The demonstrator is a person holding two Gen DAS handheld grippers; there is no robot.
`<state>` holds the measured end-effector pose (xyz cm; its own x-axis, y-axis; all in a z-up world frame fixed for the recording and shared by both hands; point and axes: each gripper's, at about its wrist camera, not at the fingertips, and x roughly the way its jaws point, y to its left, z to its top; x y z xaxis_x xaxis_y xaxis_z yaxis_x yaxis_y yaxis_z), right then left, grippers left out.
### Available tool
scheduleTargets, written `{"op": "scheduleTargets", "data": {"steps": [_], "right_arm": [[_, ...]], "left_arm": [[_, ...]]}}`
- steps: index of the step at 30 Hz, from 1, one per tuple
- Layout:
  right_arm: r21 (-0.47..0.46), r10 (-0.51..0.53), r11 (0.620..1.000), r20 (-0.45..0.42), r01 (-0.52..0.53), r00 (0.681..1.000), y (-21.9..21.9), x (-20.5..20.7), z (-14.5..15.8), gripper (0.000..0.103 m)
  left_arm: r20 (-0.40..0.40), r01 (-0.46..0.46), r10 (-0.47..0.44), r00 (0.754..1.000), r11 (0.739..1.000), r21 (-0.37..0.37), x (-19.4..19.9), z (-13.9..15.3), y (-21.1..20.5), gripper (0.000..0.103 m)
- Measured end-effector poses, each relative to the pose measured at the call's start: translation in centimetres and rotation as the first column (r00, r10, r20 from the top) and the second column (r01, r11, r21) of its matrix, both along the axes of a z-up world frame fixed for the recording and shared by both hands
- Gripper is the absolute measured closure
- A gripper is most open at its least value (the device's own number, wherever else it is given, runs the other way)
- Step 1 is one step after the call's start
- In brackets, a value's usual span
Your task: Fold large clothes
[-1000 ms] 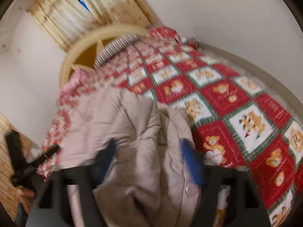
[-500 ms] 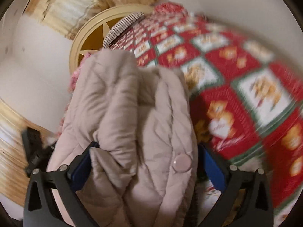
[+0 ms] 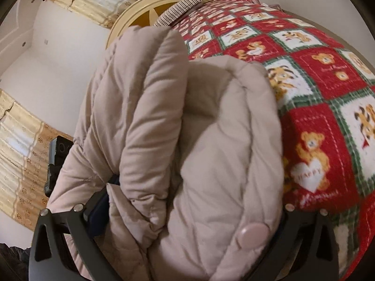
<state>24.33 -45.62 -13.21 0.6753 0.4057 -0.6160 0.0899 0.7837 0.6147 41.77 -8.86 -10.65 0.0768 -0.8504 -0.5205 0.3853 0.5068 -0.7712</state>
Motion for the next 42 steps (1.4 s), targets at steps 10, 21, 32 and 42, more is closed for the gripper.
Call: {"op": "scheduleTargets", "data": {"steps": [10, 21, 32, 42], "right_arm": [[0.038, 0.012, 0.999, 0.029, -0.013, 1.000, 4.7, -3.1, 2.3, 0.050], [0.191, -0.045, 0.981, 0.080, 0.028, 0.996, 12.1, -12.6, 5.1, 0.058], [0.136, -0.300, 0.949, 0.099, 0.286, 0.949, 11.1, -24.9, 10.2, 0.058], [0.064, -0.456, 0.890, 0.172, 0.452, 0.873, 8.0, -33.9, 12.2, 0.058]], "left_arm": [[0.141, -0.021, 0.025, 0.990, 0.999, -0.035, -4.9, 4.0, 5.3, 0.024], [0.171, 0.042, -0.033, 0.985, 0.998, -0.049, -12.5, 7.4, 9.4, 0.024], [0.240, 0.340, -0.313, 0.919, 0.937, -0.079, -19.5, 10.9, -0.8, 0.023], [0.302, 0.476, -0.449, 0.841, 0.879, -0.017, -22.5, 12.2, -10.1, 0.023]]}}
